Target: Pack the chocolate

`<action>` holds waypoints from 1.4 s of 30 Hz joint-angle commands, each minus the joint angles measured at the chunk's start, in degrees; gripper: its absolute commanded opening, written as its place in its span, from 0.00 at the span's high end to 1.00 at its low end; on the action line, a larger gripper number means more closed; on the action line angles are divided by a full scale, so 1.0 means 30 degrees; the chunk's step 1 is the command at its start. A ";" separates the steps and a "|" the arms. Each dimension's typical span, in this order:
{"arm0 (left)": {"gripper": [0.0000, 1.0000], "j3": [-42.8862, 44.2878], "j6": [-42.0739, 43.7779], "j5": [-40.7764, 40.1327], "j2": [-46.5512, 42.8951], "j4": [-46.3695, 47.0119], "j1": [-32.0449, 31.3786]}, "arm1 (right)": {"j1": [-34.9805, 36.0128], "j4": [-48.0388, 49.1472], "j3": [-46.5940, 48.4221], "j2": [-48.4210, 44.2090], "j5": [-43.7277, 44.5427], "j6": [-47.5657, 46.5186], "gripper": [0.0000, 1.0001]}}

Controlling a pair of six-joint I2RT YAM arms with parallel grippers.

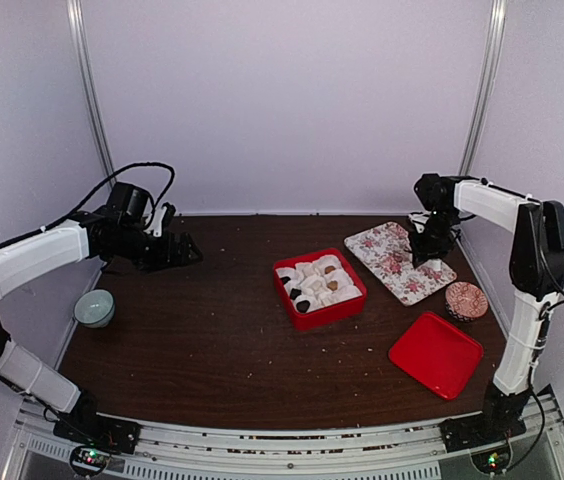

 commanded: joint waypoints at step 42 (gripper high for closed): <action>0.02 -0.1980 0.0687 0.0150 -0.1940 0.1051 0.0484 | 0.7638 -0.3554 -0.3100 -0.6125 -0.2761 0.0590 0.81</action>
